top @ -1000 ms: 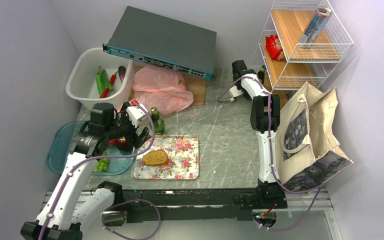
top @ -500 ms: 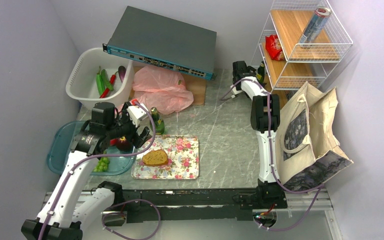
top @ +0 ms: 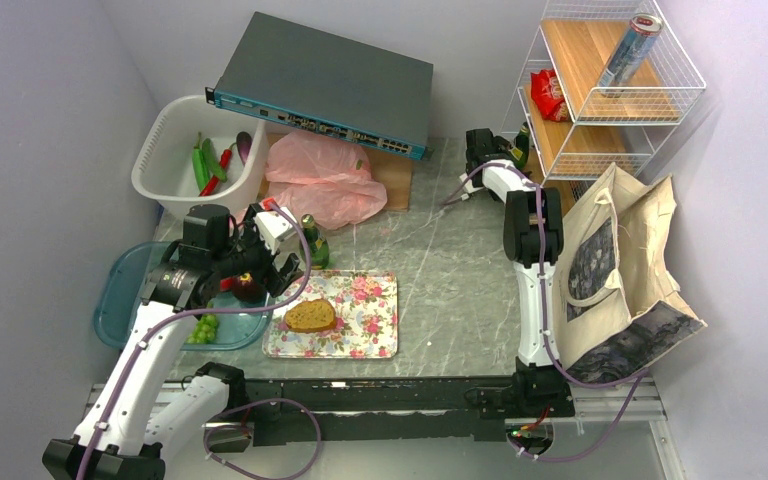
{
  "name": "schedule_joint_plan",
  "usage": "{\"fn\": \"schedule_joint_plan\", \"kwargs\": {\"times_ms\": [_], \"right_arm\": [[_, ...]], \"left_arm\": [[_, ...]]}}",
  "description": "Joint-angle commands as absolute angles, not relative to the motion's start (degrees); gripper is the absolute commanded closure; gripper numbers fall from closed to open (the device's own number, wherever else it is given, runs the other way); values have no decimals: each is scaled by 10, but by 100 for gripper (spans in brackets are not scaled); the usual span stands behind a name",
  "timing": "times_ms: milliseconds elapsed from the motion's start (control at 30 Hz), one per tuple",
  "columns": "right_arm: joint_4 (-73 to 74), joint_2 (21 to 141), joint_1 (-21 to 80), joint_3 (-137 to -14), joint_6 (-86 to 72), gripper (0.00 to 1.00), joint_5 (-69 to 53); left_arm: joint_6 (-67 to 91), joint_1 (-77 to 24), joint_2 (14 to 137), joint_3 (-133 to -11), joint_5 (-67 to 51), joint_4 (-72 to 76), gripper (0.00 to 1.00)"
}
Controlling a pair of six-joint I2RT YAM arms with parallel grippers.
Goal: Untie the knot of the grocery bags and take out the mixed food
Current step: Place the bottle on the shelf.
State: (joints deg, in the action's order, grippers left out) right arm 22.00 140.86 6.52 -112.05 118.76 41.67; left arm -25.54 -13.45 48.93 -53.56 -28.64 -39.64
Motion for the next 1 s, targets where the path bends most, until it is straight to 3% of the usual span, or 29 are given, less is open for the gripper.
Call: {"fn": "schedule_joint_plan", "kwargs": {"times_ms": [0,400,967], "right_arm": [[194,1350,73,-1102,1198,0,412],[286,1266,129,-1017,1103,0,393],[521,1011,292,-705,827,3,328]], "left_arm": [[-239,-133,479,-529,-305,-372,1],[-236,-133,473,-528,-307,-374,1],[-136,-110,444,-491,-295,-330,1]]}}
